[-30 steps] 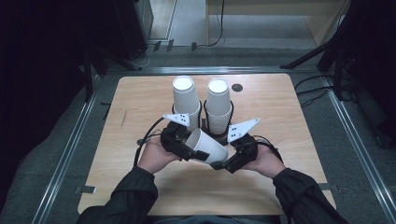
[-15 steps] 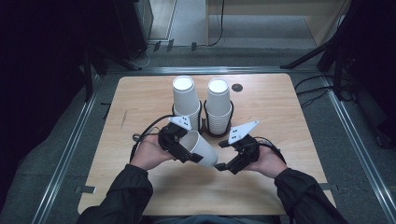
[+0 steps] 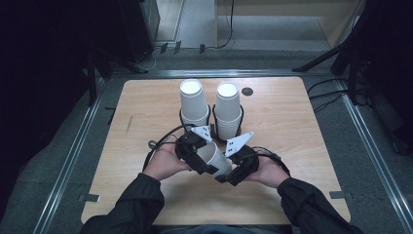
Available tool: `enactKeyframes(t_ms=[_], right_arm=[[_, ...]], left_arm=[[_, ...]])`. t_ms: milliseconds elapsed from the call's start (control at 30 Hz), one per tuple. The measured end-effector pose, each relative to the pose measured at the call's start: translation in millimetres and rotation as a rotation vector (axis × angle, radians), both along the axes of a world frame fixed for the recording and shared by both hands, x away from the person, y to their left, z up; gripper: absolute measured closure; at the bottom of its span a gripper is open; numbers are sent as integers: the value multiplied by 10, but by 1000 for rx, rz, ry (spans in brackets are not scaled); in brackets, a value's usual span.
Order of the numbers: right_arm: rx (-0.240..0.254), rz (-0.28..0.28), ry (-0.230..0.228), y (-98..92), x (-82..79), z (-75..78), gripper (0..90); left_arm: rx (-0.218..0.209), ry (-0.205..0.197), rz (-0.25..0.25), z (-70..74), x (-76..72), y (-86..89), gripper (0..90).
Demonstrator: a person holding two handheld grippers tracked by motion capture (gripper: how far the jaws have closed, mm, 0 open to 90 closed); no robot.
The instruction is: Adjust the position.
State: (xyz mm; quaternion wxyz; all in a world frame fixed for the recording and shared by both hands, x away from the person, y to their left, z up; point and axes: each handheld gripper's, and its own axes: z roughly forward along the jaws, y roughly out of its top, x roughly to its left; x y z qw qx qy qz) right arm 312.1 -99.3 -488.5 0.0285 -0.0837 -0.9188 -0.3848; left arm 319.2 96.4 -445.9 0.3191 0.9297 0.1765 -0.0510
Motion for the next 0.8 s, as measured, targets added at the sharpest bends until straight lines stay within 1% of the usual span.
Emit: enactKeyframes(t_ms=[67, 133, 200, 267, 300, 333, 367, 433, 500, 567, 600, 667, 733, 767, 800], right_arm=[[-5, -8, -3, 14, -7, -10, 224], [-6, -9, -4, 9, -4, -14, 231], [-5, -12, -16, -4, 1, -7, 233], [4, -8, -20, -18, 0, -1, 234], [5, -7, -22, -21, -1, 4, 234], [7, -8, -22, -25, 0, 9, 234], [15, -6, -15, -34, 7, 14, 234], [16, -11, -18, -46, 7, 18, 234], [12, -14, -19, -62, 8, 22, 234], [12, -20, -13, -79, 15, 24, 235], [12, -22, -14, -86, 20, 27, 234], [19, -30, -15, -105, 28, 44, 234], [33, -33, -11, -129, 38, 63, 234], [37, -37, -6, -146, 40, 72, 234], [39, -37, -5, -155, 45, 75, 234]], left_arm=[[1, -3, -9, -12, -4, -10, 155], [-1, -15, -13, -14, -2, -13, 142], [-7, -18, -19, -17, 7, -13, 125], [-22, -26, -26, -22, 3, -1, 111], [-27, -25, -26, -25, 5, 6, 103], [-41, -19, -25, -31, 9, 20, 98], [-45, -20, -23, -35, 10, 26, 63], [-56, -13, -28, -35, 13, 44, 33], [-63, -28, -21, -29, 7, 55, 25], [-79, -33, -21, -20, 7, 75, 25], [-81, -47, -14, -17, 5, 88, 25], [-88, -44, -13, -15, 2, 114, 26], [-99, -47, -22, -12, -8, 157, 26], [-100, -46, -21, -9, -9, 171, 26], [-109, -49, -7, -5, -11, 190, 26]])
